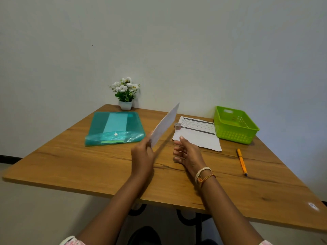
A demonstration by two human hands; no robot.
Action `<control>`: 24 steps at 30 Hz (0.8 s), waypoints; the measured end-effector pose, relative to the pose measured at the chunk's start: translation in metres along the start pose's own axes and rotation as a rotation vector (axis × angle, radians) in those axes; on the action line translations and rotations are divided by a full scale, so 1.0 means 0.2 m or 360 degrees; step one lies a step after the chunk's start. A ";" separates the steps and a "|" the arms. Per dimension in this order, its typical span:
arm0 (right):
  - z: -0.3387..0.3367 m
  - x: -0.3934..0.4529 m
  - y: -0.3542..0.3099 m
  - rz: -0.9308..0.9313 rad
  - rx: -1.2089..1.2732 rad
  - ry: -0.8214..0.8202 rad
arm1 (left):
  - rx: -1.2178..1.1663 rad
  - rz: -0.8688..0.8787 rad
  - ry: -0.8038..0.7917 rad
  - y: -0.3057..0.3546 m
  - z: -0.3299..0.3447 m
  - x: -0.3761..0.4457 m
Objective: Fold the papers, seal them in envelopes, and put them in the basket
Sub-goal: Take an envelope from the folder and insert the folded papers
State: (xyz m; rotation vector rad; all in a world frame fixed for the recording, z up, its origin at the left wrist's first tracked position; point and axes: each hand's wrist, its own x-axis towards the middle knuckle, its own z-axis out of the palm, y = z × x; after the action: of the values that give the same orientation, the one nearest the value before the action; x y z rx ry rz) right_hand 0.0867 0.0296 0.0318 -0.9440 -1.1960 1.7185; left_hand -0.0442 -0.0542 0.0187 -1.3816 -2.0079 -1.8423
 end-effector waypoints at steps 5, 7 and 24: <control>-0.11 0.04 -0.01 -0.0226 -0.0161 0.0481 | -0.0604 -0.0495 -0.0156 -0.08 0.02 0.06; -0.18 0.06 -0.01 -0.0356 -0.0425 0.0813 | -0.0689 -0.0670 -0.0307 -0.09 0.02 0.08; -0.53 0.02 0.07 -0.0497 -0.2021 0.0534 | -0.0132 -0.1148 -0.1090 -0.06 0.14 0.29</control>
State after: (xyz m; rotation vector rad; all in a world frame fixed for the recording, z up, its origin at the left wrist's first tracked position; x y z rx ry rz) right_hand 0.1771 0.0672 -0.0103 -1.5371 -2.0527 0.3665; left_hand -0.0729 0.0017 0.0367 -1.6032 -3.1407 -1.8318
